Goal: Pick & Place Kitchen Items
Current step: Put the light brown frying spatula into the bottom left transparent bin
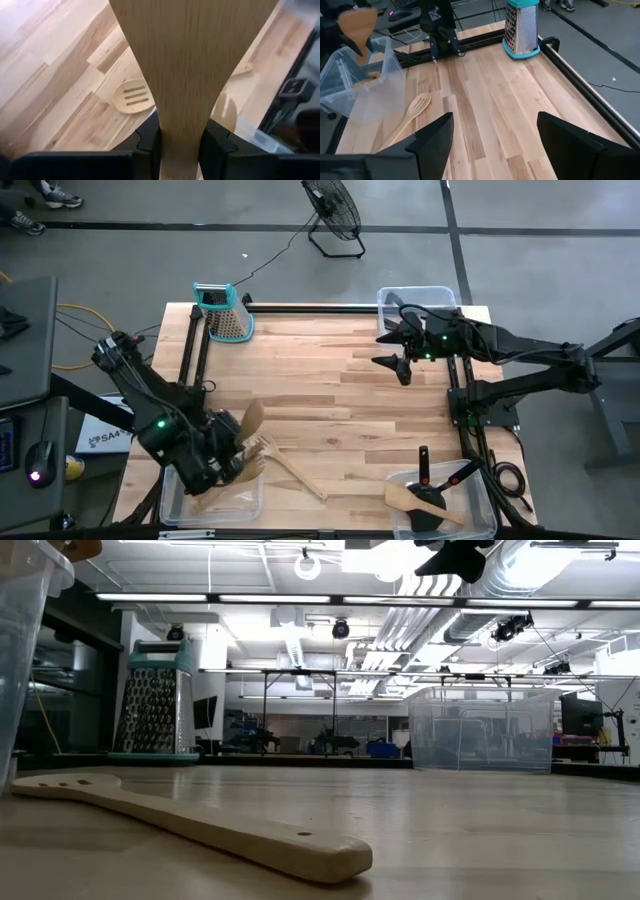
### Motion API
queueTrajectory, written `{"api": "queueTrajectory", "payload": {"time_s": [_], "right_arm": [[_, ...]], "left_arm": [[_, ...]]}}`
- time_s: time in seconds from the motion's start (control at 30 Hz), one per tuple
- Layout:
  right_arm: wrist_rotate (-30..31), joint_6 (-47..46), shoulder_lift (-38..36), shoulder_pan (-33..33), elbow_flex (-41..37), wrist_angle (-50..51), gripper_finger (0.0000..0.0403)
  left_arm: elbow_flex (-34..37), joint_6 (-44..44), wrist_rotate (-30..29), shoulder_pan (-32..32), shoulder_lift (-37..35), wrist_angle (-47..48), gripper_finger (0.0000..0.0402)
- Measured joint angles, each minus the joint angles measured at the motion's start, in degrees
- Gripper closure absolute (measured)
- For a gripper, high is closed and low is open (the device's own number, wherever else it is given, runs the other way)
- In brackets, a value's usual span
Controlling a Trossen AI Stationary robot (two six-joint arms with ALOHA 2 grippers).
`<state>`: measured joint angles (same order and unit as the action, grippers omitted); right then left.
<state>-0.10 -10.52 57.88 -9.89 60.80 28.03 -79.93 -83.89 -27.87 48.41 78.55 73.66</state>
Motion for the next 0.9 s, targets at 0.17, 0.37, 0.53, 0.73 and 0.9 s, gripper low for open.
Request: {"api": "queueTrajectory", "payload": {"time_s": [0.17,0.37,0.53,0.73,0.9], "right_arm": [[-0.02,0.0,1.21,0.0,0.02,-0.01,0.0125],[-0.04,-0.4,2.44,0.0,0.02,0.0,0.0125],[-0.2,-0.41,2.77,0.02,0.02,0.2,0.0125],[-0.15,-0.4,2.87,0.02,0.02,1.94,0.0125],[-0.11,-0.42,3.05,0.02,0.02,2.14,0.0125]], "left_arm": [[6.34,-3.87,-3.1,3.72,-4.45,-3.39,0.0319],[14.48,-4.86,-3.47,7.35,-7.43,-12.76,0.0319],[19.34,-5.37,-3.4,9.13,-7.61,-20.43,0.0319],[20.64,-7.81,-2.49,11.35,-7.57,-21.54,0.0319],[20.67,-7.85,-0.65,12.81,-7.57,-21.16,0.0319]]}}
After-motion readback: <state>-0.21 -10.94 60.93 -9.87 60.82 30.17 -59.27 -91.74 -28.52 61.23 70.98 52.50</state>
